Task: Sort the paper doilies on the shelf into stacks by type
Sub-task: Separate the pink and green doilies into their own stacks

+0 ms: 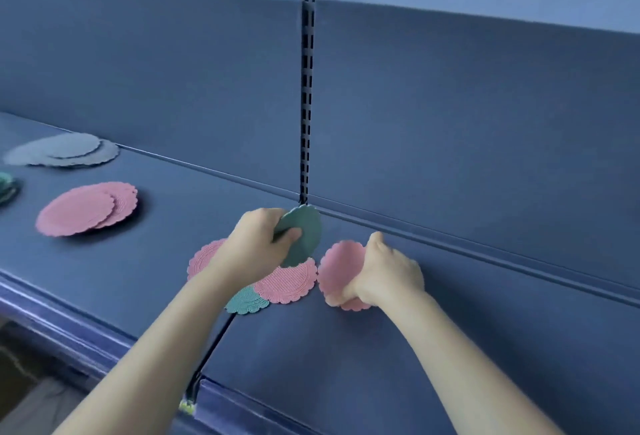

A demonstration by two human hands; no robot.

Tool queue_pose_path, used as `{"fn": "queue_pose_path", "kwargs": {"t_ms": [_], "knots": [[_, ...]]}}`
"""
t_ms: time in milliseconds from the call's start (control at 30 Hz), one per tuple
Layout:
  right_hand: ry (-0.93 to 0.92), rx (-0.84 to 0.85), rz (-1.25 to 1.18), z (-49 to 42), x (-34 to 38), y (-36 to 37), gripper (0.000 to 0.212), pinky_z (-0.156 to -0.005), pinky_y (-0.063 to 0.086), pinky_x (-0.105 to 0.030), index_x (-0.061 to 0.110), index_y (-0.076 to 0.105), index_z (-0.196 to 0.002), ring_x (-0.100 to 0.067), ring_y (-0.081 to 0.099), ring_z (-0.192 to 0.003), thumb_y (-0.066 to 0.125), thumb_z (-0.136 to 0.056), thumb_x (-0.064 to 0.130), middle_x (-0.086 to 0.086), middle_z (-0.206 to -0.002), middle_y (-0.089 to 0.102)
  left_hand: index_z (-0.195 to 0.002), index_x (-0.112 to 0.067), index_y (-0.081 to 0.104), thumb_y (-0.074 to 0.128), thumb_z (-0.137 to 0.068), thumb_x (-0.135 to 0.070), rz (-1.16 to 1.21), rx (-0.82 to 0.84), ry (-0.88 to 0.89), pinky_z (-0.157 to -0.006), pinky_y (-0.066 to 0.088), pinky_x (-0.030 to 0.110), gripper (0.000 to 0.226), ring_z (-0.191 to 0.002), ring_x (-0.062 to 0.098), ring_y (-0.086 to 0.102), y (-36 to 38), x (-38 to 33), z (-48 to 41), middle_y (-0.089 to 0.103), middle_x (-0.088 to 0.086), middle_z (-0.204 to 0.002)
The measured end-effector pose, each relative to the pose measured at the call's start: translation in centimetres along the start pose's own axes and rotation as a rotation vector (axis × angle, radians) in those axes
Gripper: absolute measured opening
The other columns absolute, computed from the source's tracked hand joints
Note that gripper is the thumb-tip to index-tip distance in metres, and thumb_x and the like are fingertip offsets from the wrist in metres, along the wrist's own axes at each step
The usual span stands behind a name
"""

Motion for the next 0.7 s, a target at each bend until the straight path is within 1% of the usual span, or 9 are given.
{"fn": "queue_pose_path", "kwargs": {"t_ms": [67, 133, 200, 267, 400, 467, 533, 600, 700], "knots": [[-0.09, -0.1, 0.113, 0.5, 0.8, -0.5, 0.056, -0.075, 0.038, -0.028, 0.014, 0.031, -0.103, -0.024, 0.062, -0.092, 0.075, -0.072, 0.03, 0.0, -0.1, 0.066, -0.077, -0.001, 0.058, 0.058, -0.09, -0.02, 0.013, -0.068, -0.093, -0.052, 0.037, 0.027, 0.023, -0.055, 0.019, 0.045, -1.5, 0.8, 2.4, 0.059, 0.013, -0.067], [-0.206, -0.226, 0.109, 1.5, 2.2, -1.5, 0.032, -0.067, 0.036, -0.029, 0.012, 0.033, -0.104, -0.028, 0.055, -0.08, 0.059, -0.087, 0.017, -0.002, -0.09, 0.063, -0.079, -0.003, 0.061, 0.06, -0.088, -0.021, 0.004, -0.104, -0.169, -0.054, 0.041, 0.028, 0.021, -0.057, 0.021, 0.049, -3.3, 2.1, 5.1, 0.065, 0.015, -0.072], [-0.346, -0.338, -0.003, 2.8, 3.9, -2.6, 0.018, -0.056, 0.032, -0.031, 0.012, 0.035, -0.096, -0.028, 0.047, -0.072, 0.05, -0.094, 0.022, 0.001, -0.073, 0.051, -0.079, -0.007, 0.065, 0.064, -0.086, -0.022, 0.011, -0.138, -0.228, -0.06, 0.049, 0.032, 0.016, -0.064, 0.023, 0.06, -5.5, 3.5, 8.1, 0.068, 0.009, -0.073], [-0.479, -0.392, -0.149, 4.4, 6.3, -3.3, 0.015, -0.053, 0.03, -0.034, 0.012, 0.039, -0.094, -0.029, 0.047, -0.071, 0.047, -0.095, 0.025, 0.0, -0.069, 0.048, -0.085, -0.016, 0.07, 0.071, -0.082, -0.026, 0.099, -0.189, -0.281, -0.069, 0.057, 0.037, 0.01, -0.074, 0.018, 0.068, -8.1, 5.1, 11.1, 0.072, 0.0, -0.079], [-0.681, -0.202, -0.544, 7.3, 12.7, -1.7, 0.016, -0.059, 0.041, -0.031, 0.012, 0.056, -0.086, -0.019, 0.054, -0.071, 0.065, -0.086, 0.026, 0.004, -0.075, 0.059, -0.089, -0.025, 0.066, 0.074, -0.08, -0.032, 0.291, -0.384, -0.37, -0.068, 0.057, 0.035, 0.014, -0.077, 0.014, 0.068, -13.8, 8.5, 15.8, 0.072, -0.005, -0.084], [-0.667, -0.06, -0.707, 8.3, 16.1, 0.4, 0.011, -0.072, 0.053, -0.038, 0.014, 0.062, -0.092, -0.022, 0.063, -0.084, 0.065, -0.087, 0.023, 0.001, -0.087, 0.067, -0.09, -0.025, 0.063, 0.069, -0.084, -0.025, 0.405, -0.452, -0.437, -0.068, 0.053, 0.034, 0.008, -0.078, 0.017, 0.067, -16.3, 10.9, 17.6, 0.07, -0.002, -0.087], [-0.602, 0.082, -0.829, 9.4, 19.0, 2.6, 0.007, -0.079, 0.057, -0.046, 0.016, 0.062, -0.097, -0.025, 0.064, -0.095, 0.061, -0.09, 0.018, -0.002, -0.097, 0.068, -0.092, -0.023, 0.063, 0.064, -0.086, -0.016, 0.588, -0.468, -0.499, -0.071, 0.052, 0.037, 0.009, -0.083, 0.024, 0.066, -18.6, 13.8, 19.0, 0.069, 0.003, -0.093], [-0.582, 0.185, -0.944, 10.7, 21.6, 4.4, 0.01, -0.074, 0.06, -0.044, 0.018, 0.062, -0.096, -0.024, 0.065, -0.097, 0.057, -0.093, 0.01, -0.003, -0.102, 0.068, -0.1, -0.015, 0.063, 0.06, -0.086, -0.01, 0.734, -0.437, -0.524, -0.069, 0.055, 0.038, 0.016, -0.084, 0.028, 0.067, -20.7, 16.4, 20.2, 0.069, 0.01, -0.1], [-0.601, 0.16, -1.089, 12.0, 25.0, 5.7, 0.023, -0.069, 0.061, -0.04, 0.023, 0.064, -0.09, -0.021, 0.067, -0.096, 0.053, -0.094, 0.004, -0.003, -0.102, 0.07, -0.106, -0.008, 0.06, 0.059, -0.087, -0.004, 0.752, -0.41, -0.507, -0.056, 0.056, 0.028, 0.019, -0.077, 0.023, 0.069, -23.2, 20.2, 21.2, 0.067, 0.011, -0.1]]}}
Point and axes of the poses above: each hand's wrist, its own z-axis away from the middle knuckle, its own y-axis out of the palm, x = y × z, the point moved 3 cm from there along -z, towards the middle knuckle
